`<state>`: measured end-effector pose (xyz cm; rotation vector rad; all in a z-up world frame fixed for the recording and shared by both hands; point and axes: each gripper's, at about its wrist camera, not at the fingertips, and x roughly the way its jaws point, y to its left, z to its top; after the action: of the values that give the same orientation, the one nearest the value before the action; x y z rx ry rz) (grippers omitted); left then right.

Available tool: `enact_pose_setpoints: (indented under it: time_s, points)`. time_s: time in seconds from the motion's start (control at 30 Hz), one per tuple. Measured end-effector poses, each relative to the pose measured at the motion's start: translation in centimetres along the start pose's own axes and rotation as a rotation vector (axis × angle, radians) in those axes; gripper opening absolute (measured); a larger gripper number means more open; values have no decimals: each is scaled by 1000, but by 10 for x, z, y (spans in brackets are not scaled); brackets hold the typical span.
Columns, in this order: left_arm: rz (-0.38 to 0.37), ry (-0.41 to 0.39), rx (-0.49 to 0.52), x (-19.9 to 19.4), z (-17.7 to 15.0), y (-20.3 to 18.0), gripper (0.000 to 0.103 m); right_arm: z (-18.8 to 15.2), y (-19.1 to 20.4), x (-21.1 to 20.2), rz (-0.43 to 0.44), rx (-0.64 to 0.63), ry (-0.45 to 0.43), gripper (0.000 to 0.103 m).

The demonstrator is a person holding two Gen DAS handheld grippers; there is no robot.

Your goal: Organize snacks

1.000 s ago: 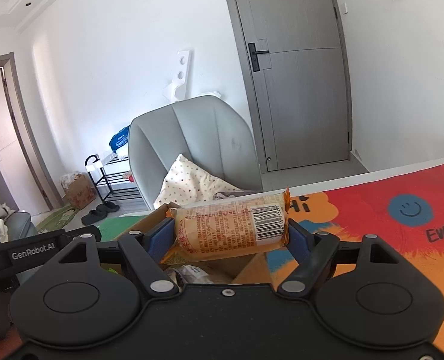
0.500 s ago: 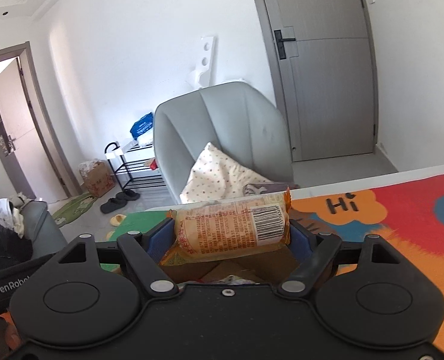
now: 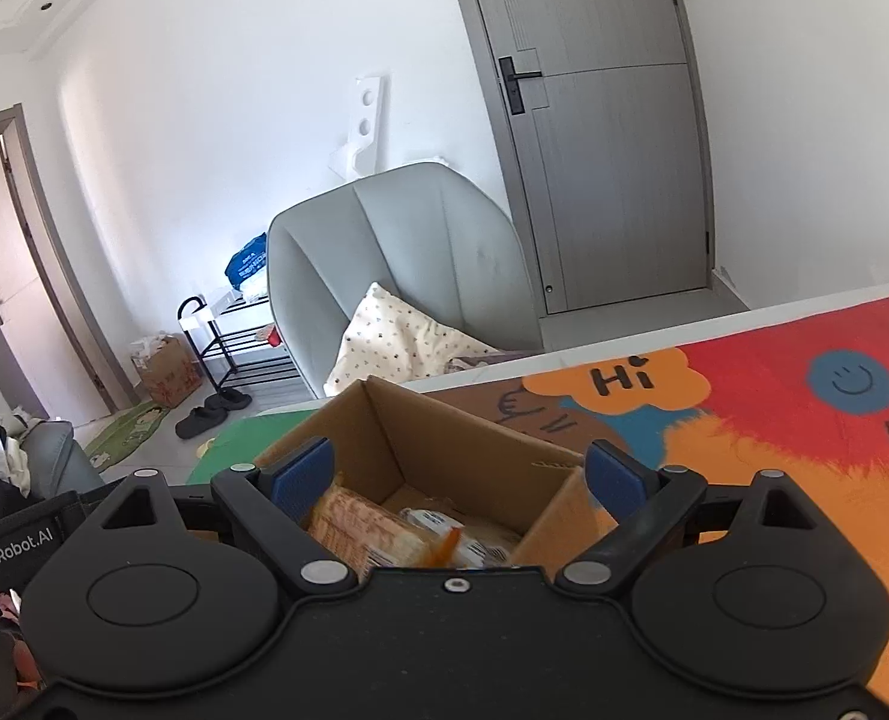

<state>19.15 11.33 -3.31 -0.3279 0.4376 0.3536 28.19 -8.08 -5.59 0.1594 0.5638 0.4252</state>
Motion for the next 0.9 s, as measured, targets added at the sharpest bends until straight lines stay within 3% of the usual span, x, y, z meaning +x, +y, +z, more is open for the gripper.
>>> enact_pose_setpoints:
  time_s: [0.6, 0.9]
  points:
    - [-38, 11, 80, -35, -25, -29, 96, -21, -31, -54, -72, 31, -26, 103]
    - [-76, 21, 140, -58, -35, -44, 101, -33, -47, -89, -104, 43, -38, 103]
